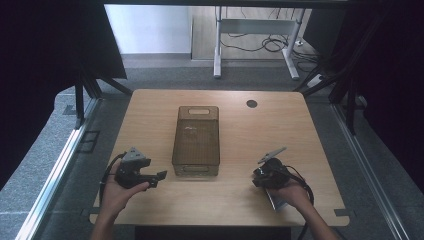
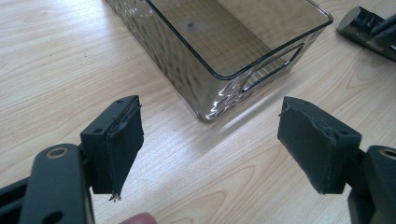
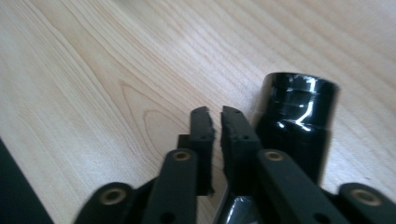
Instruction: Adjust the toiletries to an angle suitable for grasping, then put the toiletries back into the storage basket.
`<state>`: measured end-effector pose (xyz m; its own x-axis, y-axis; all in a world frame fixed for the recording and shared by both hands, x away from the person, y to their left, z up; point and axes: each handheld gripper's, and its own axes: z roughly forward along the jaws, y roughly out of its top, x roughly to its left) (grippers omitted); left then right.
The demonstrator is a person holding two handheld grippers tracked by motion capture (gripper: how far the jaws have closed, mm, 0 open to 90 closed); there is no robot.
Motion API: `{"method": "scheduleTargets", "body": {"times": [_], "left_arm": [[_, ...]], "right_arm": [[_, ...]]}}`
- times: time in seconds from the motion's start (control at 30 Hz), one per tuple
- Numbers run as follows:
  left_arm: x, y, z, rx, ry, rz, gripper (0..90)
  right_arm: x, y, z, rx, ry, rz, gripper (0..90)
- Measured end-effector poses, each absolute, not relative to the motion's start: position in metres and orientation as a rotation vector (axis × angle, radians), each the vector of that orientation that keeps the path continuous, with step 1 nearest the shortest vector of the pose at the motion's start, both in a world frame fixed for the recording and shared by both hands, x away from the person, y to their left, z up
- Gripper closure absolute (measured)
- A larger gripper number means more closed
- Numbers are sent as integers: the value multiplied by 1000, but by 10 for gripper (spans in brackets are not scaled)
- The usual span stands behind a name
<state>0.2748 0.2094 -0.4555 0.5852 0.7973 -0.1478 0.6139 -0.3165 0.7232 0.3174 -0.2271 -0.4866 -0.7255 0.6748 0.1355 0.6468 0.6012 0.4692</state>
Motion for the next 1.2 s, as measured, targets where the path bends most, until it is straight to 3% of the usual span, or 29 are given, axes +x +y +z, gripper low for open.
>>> {"method": "scheduleTargets", "body": {"times": [0.2,0.37,1.2], "left_arm": [[273,208,-454,2039,1113,306,226],[274,208,-454,2041,1111,299,226],[272,206,-451,2033,1082,285,226]], "right_arm": [[311,-237,-472,1149,2679,803,520],[308,-243,-468,1202,2630,746,441],[318,-234,-486,1324,2649,416,349]]}}
